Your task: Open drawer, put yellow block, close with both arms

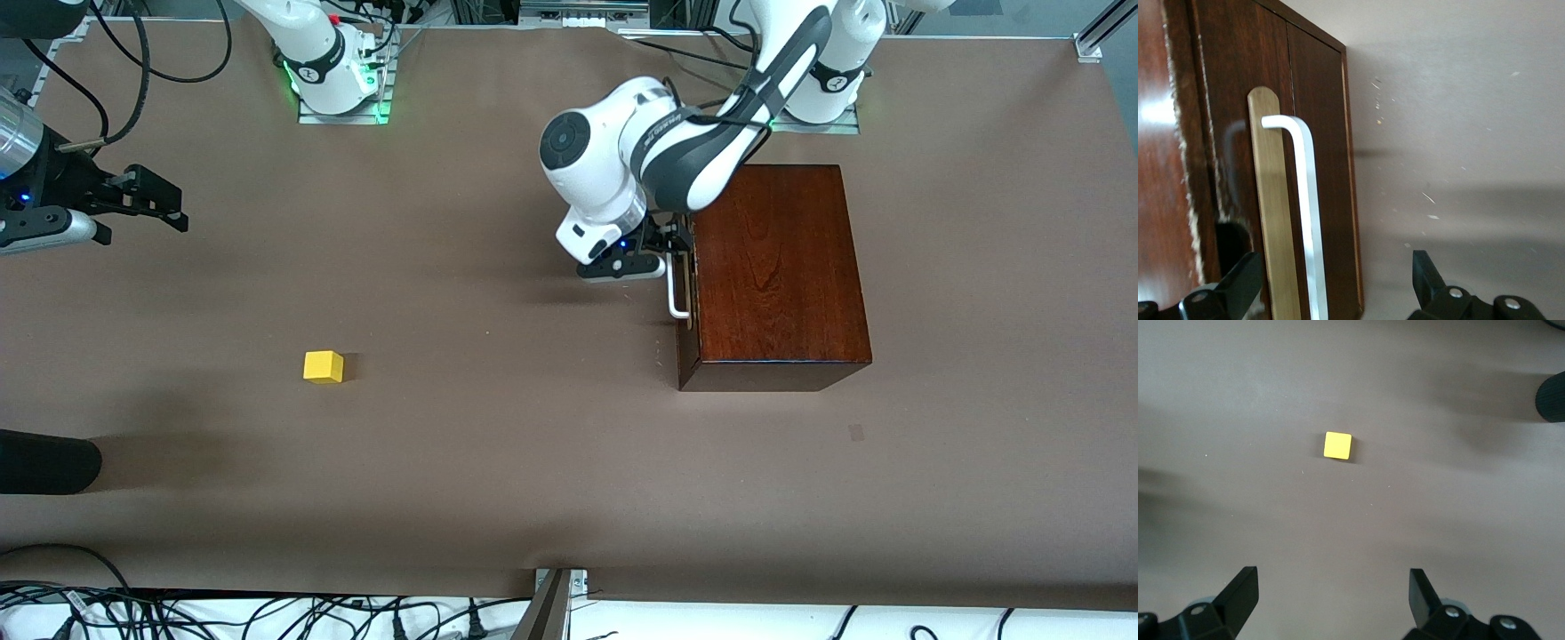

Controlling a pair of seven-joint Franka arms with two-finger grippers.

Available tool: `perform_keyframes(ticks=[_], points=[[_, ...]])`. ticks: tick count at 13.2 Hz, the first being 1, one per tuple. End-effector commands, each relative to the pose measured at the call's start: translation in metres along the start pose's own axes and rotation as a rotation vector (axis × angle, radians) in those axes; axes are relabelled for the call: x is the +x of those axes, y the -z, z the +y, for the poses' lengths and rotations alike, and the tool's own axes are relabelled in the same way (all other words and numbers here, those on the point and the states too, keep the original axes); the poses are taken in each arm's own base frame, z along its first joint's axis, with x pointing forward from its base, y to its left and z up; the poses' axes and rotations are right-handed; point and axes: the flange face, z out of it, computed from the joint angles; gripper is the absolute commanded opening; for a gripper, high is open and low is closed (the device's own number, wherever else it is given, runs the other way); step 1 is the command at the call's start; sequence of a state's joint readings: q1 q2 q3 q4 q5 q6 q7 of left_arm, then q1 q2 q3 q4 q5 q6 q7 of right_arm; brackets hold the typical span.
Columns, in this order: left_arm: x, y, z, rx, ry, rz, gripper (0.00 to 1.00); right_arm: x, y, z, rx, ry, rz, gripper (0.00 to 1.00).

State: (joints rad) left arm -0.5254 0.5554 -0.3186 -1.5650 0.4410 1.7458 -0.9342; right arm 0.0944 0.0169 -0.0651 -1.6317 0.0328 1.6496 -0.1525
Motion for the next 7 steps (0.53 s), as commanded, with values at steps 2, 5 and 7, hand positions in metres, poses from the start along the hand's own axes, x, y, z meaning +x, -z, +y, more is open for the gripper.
perform_keyframes(ticks=[2, 5, 7], points=[[0.009, -0.011, 0.005, 0.036, 0.000, 0.027, 1.00, 0.003, 0.006, 0.002, -0.007, 0.009, 0.009, 1.00], [0.010, -0.021, 0.010, 0.036, 0.013, 0.021, 1.00, 0.005, 0.002, 0.005, -0.012, 0.005, 0.005, 1.00], [0.012, -0.026, 0.012, 0.031, 0.021, 0.021, 1.00, 0.005, 0.003, 0.004, -0.010, -0.004, 0.007, 1.00]])
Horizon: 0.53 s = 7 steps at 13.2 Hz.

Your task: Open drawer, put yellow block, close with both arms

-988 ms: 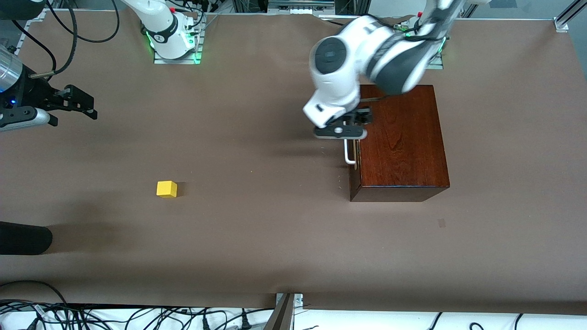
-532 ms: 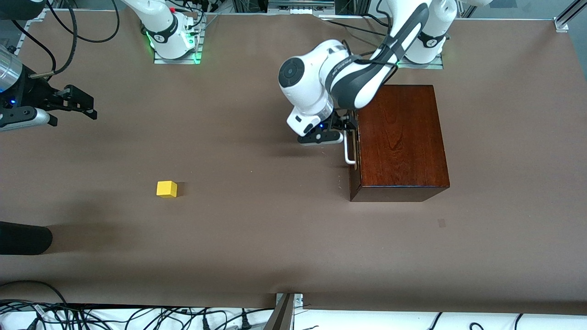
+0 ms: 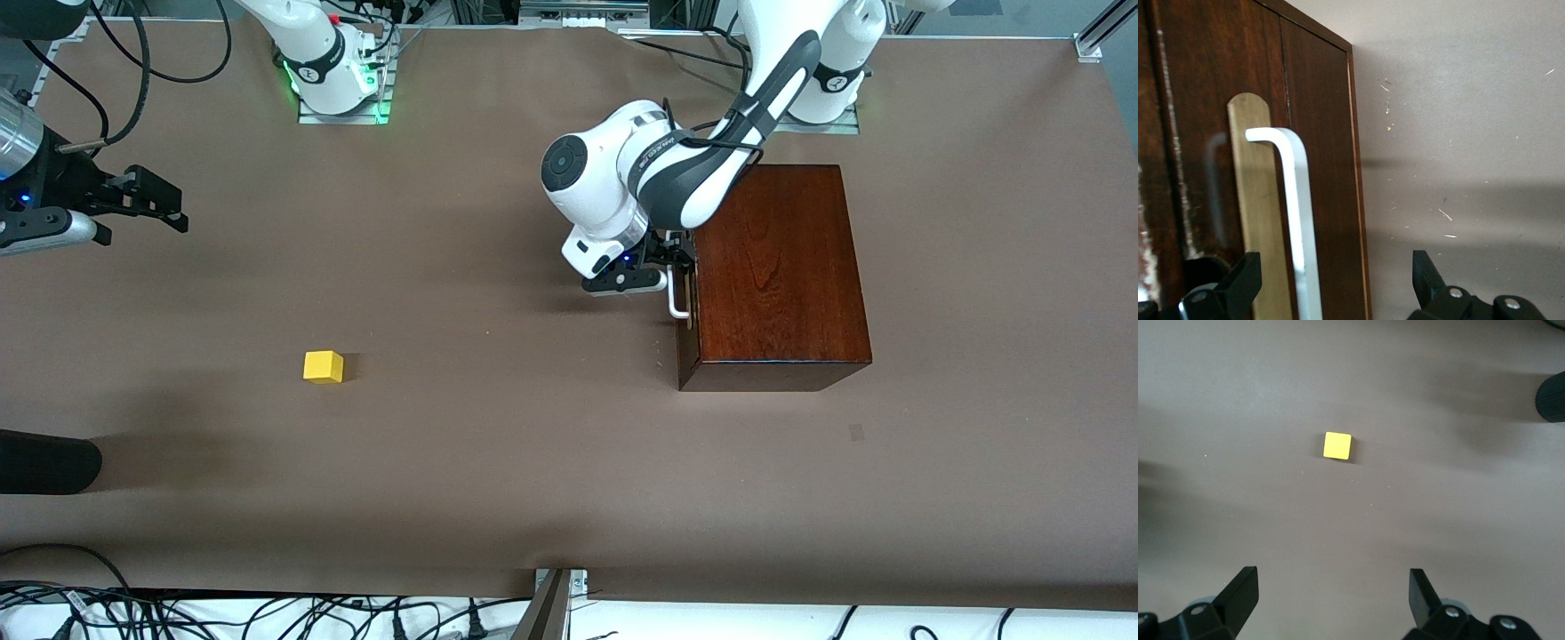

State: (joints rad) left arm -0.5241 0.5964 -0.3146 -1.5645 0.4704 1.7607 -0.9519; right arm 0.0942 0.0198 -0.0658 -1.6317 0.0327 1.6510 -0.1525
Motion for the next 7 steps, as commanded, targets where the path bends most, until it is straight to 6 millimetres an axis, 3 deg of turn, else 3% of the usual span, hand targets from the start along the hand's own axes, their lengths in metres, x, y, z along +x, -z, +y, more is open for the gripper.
perform_keyframes(ticks=[1, 7], points=[[0.007, -0.006, 0.007, 0.006, 0.016, 0.019, 1.00, 0.004, 0.005, 0.003, -0.012, -0.003, 0.008, 1.00], [0.011, -0.027, 0.020, 0.006, 0.050, 0.047, 1.00, 0.012, -0.013, 0.005, -0.009, 0.010, -0.020, 1.00]])
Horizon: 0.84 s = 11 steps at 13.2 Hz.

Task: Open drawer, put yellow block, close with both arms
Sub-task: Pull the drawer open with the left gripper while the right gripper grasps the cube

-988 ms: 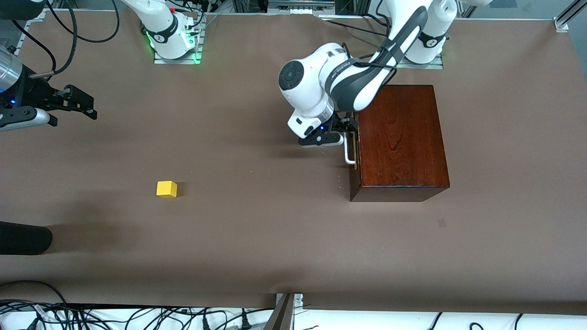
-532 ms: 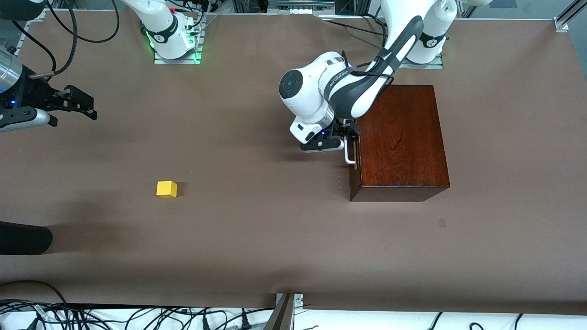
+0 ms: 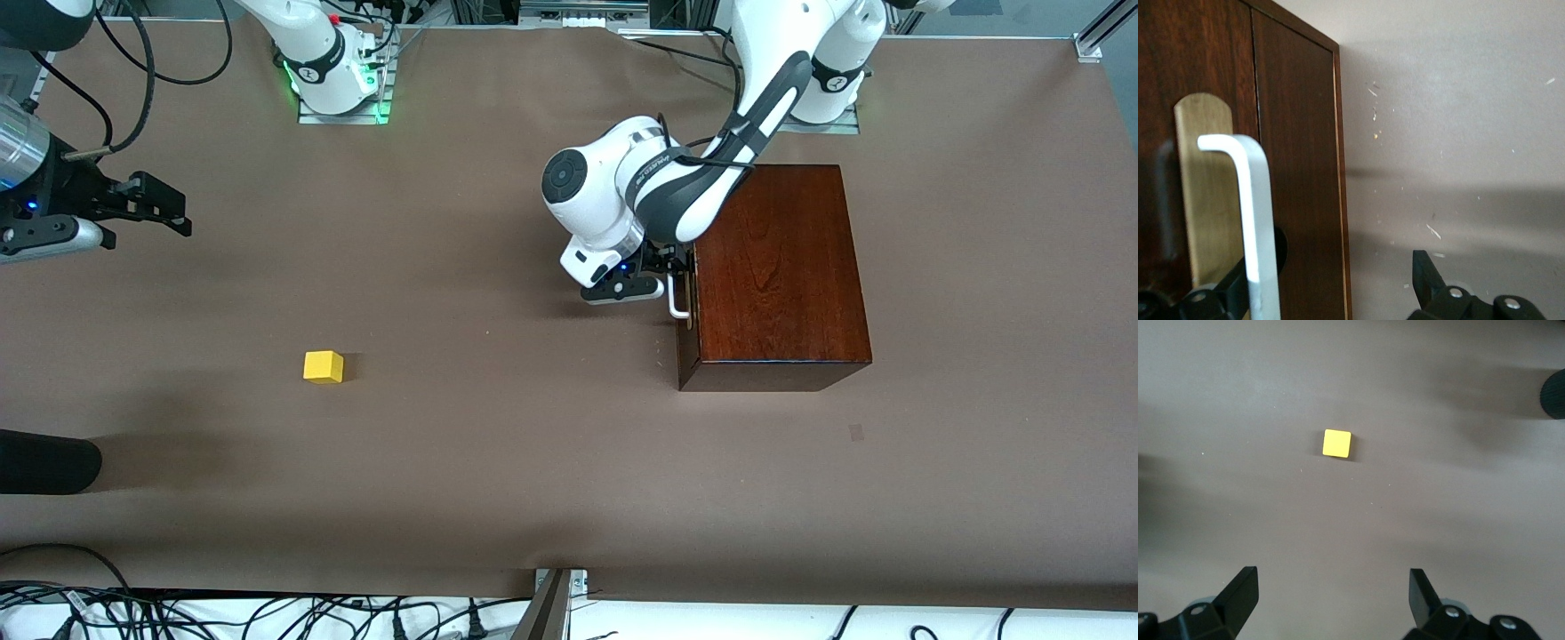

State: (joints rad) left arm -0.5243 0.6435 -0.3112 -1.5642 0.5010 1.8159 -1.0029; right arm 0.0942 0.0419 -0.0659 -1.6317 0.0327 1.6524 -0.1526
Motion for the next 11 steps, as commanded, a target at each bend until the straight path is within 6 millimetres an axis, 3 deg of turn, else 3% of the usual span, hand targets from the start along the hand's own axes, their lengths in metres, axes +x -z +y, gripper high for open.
perform_keyframes(ticks=[1, 3, 5, 7, 11], points=[[0.005, -0.005, 0.009, 0.010, 0.029, 0.032, 1.00, 0.013, -0.011, 0.005, -0.014, 0.009, -0.010, 1.00], [0.004, -0.004, 0.012, 0.000, 0.035, 0.036, 1.00, 0.019, -0.026, 0.008, -0.037, 0.012, -0.037, 1.00], [0.004, -0.001, 0.014, -0.013, 0.076, 0.032, 1.00, 0.035, -0.069, 0.013, -0.088, 0.023, -0.111, 1.00], [-0.003, 0.005, 0.022, -0.025, 0.087, 0.033, 1.00, 0.043, -0.085, 0.017, -0.101, 0.028, -0.114, 1.00], [-0.011, 0.015, 0.043, -0.080, 0.131, 0.049, 1.00, 0.088, -0.196, 0.028, -0.040, -0.015, -0.106, 1.00]])
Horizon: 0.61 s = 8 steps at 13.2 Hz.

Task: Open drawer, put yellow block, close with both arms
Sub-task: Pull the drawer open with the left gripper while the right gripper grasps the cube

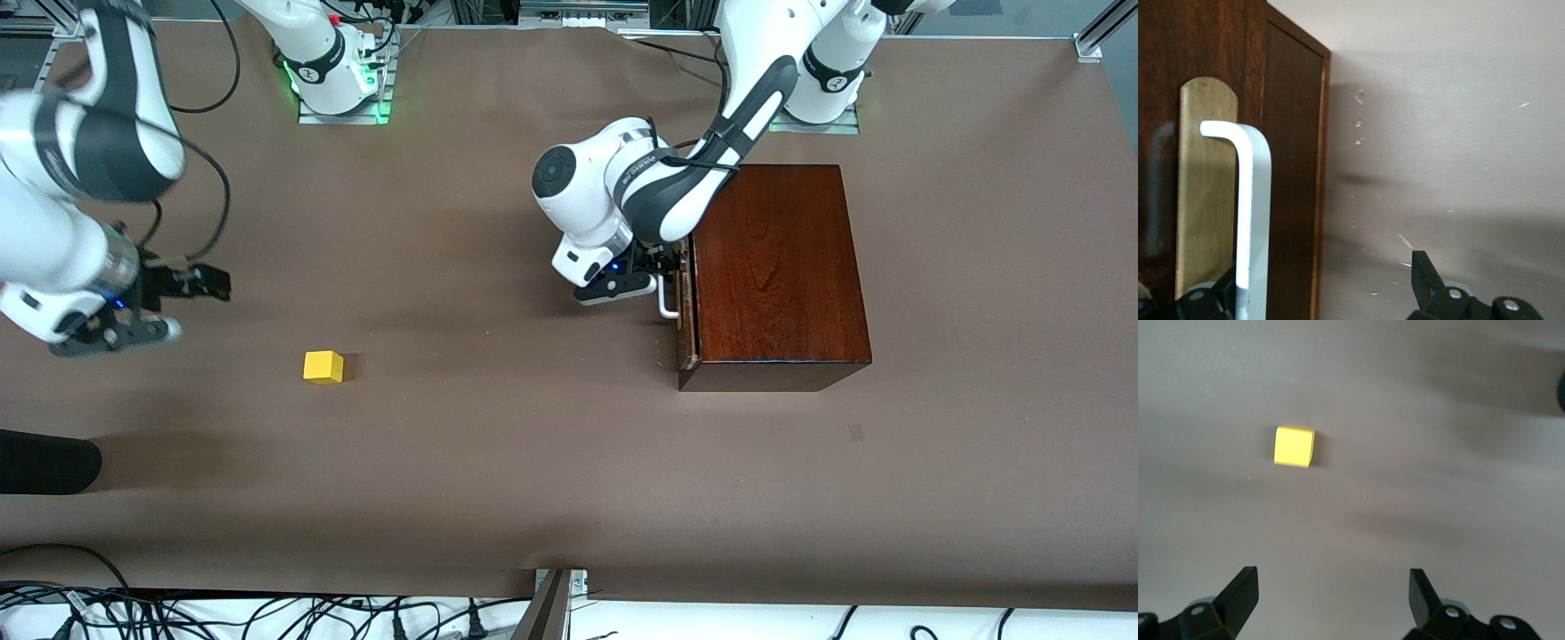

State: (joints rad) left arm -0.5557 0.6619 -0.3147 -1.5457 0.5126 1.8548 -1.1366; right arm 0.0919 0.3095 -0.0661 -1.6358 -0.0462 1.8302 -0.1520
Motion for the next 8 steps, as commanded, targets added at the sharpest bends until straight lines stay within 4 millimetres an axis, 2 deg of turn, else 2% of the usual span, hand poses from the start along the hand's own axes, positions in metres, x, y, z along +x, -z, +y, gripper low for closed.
perform_keyframes(ticks=[1, 2, 4, 5, 8], points=[[-0.004, 0.006, 0.025, -0.067, 0.043, 0.013, 1.00, 0.038, -0.074, 0.004, 0.061, -0.035, 0.007, 1.00], [-0.003, 0.005, 0.029, -0.090, 0.052, 0.018, 1.00, 0.048, -0.103, 0.004, 0.062, -0.039, 0.012, 1.00], [-0.003, 0.006, 0.035, -0.135, 0.077, 0.010, 1.00, 0.066, -0.138, -0.001, 0.073, -0.055, 0.068, 1.00], [-0.005, 0.005, 0.040, -0.153, 0.088, -0.004, 1.00, 0.071, -0.148, -0.005, 0.098, -0.089, 0.081, 1.00], [-0.002, 0.016, 0.041, -0.183, 0.105, -0.013, 1.00, 0.084, -0.155, -0.026, 0.112, -0.136, 0.099, 1.00]])
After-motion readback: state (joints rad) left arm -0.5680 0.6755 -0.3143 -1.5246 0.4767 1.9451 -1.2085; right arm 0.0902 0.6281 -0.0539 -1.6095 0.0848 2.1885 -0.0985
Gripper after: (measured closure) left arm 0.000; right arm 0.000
